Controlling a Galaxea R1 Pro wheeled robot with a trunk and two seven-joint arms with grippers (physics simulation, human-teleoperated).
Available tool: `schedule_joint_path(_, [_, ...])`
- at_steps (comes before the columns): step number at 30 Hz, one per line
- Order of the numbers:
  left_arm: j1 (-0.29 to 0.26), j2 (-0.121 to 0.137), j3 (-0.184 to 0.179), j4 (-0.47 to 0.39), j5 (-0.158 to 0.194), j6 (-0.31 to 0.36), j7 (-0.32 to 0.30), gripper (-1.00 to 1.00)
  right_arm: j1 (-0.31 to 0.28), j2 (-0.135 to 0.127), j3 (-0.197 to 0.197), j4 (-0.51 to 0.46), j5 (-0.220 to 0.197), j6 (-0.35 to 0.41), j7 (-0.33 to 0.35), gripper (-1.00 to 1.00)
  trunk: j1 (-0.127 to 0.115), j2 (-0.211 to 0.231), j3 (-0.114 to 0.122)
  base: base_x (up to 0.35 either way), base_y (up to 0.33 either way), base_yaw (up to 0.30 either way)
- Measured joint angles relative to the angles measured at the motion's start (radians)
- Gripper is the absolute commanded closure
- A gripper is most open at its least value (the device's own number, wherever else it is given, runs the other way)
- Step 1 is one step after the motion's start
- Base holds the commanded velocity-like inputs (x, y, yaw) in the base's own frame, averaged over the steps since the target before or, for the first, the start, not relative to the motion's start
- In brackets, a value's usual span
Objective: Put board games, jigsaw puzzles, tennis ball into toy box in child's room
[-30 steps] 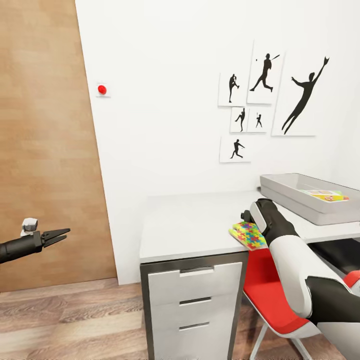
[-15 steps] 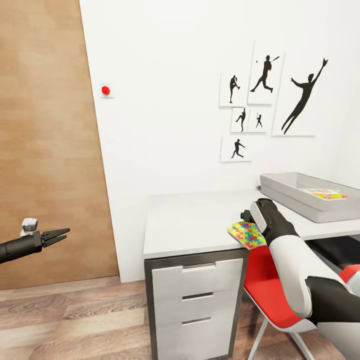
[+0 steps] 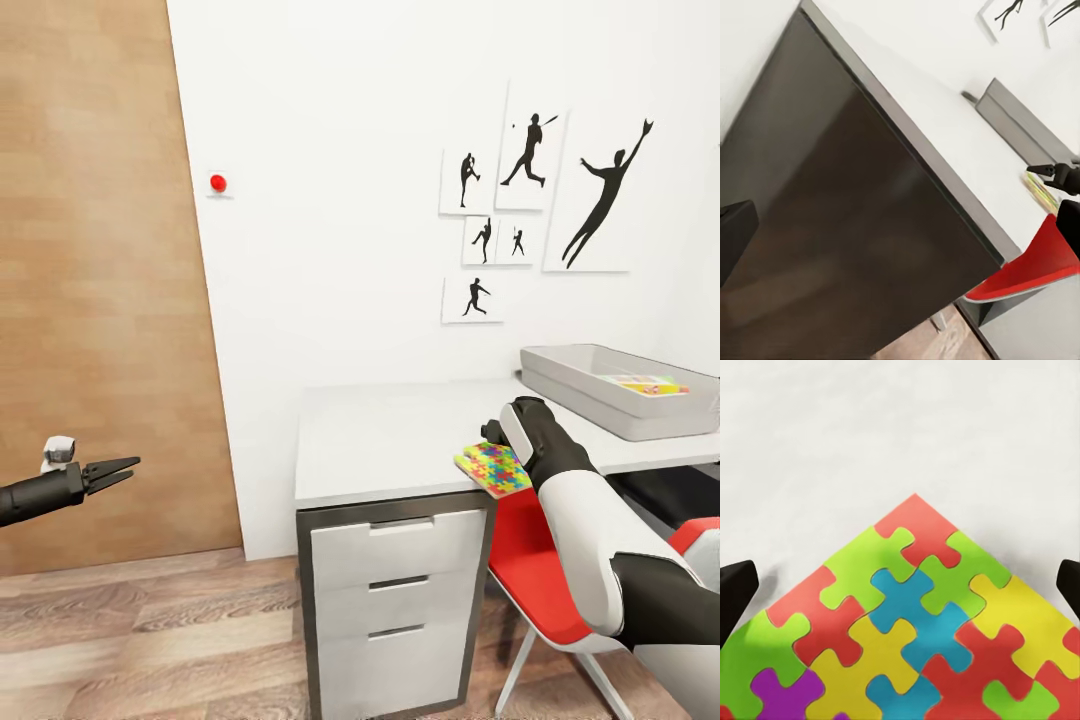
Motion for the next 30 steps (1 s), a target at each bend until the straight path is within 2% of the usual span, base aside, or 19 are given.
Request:
schedule_joint_path(11, [0.0,0.0,0.0,0.0,0.0,0.0,0.0,-1.0,-0.001,-0.001,0.0,0.003,-0.006,-0.005,-0.001,-1.0,0.0,0.0,0.0,-0.012,0.006,0.0])
schedule_joint_path(19, [0.0,-0.001,0.0,0.0,0.0,0.0,0.0,-1.0,-0.027,-0.001,-0.003,0.008,-0.02,-0.072,-0.008,-1.0,0.0,0.0,0.0,0.0,0.0,0.0])
schedule_joint_path(30, [0.0,-0.001,0.0,0.0,0.001,0.0,0.0,-1.0,-0.049,0.001,-0.004,0.002,-0.02,-0.082,-0.011,-1.0,0.0,0.0,0.0,0.0,0.0,0.0])
